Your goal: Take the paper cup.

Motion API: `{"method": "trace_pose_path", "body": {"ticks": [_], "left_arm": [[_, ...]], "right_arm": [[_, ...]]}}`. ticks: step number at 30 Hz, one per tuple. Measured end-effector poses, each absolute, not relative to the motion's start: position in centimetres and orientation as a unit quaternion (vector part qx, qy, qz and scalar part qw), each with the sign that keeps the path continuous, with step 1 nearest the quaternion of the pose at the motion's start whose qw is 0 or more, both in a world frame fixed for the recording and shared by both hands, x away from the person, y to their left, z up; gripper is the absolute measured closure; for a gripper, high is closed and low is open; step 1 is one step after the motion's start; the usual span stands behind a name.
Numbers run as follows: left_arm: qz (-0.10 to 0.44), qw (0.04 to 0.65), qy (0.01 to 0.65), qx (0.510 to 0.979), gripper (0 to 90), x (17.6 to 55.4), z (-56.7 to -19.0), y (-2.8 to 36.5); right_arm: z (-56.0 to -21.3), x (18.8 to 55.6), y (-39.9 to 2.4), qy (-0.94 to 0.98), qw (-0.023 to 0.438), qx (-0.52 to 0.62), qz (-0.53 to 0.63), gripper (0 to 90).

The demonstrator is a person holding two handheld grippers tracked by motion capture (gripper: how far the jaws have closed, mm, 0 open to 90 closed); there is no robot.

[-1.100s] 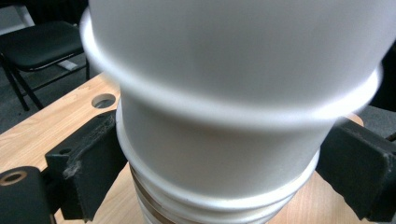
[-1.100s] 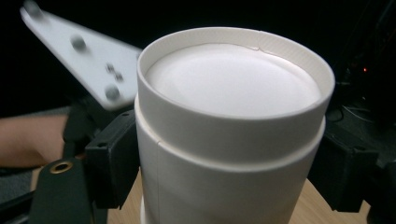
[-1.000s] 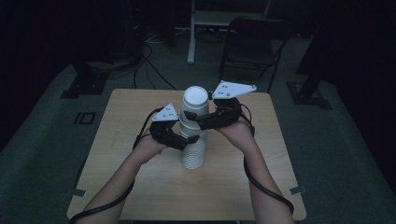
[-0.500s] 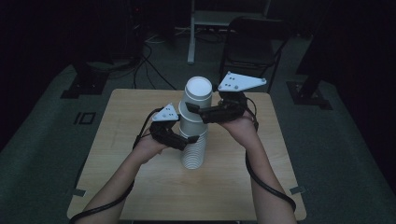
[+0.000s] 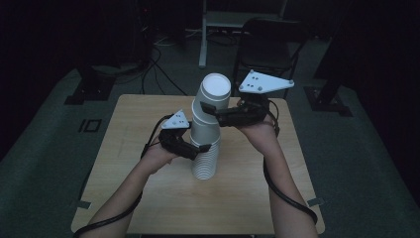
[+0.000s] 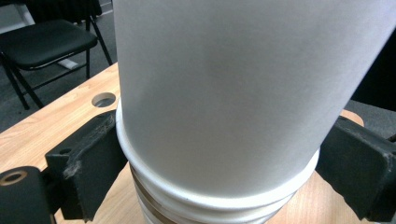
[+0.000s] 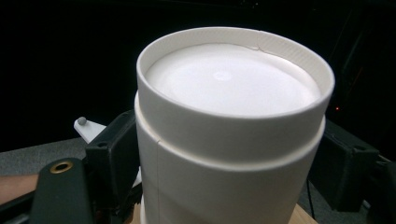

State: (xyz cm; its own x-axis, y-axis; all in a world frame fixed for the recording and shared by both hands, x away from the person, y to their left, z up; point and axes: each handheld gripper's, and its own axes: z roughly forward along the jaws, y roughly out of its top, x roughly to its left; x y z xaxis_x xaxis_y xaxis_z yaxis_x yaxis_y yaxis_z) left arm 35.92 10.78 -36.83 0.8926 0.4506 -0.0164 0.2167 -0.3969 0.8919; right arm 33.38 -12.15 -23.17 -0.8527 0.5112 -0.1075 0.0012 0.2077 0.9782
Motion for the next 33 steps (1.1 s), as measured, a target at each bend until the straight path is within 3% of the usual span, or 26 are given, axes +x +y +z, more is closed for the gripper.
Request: {"method": "trace_pose_path", "body": {"ticks": [18,33], "left_arm": [[0.115,0.509,0.203,0.829,7.1,35.9,-36.8,10.8],[0.117,0.511,0.198,0.828,6.5,35.9,-36.9,10.9]], "right_arm": [[-23.7,31.9,-16.7,0.730,0.240,0.197,0.609,19.8],[-27.4,30.8,-19.1,0.739,0.239,0.218,0.591,19.8]]}}
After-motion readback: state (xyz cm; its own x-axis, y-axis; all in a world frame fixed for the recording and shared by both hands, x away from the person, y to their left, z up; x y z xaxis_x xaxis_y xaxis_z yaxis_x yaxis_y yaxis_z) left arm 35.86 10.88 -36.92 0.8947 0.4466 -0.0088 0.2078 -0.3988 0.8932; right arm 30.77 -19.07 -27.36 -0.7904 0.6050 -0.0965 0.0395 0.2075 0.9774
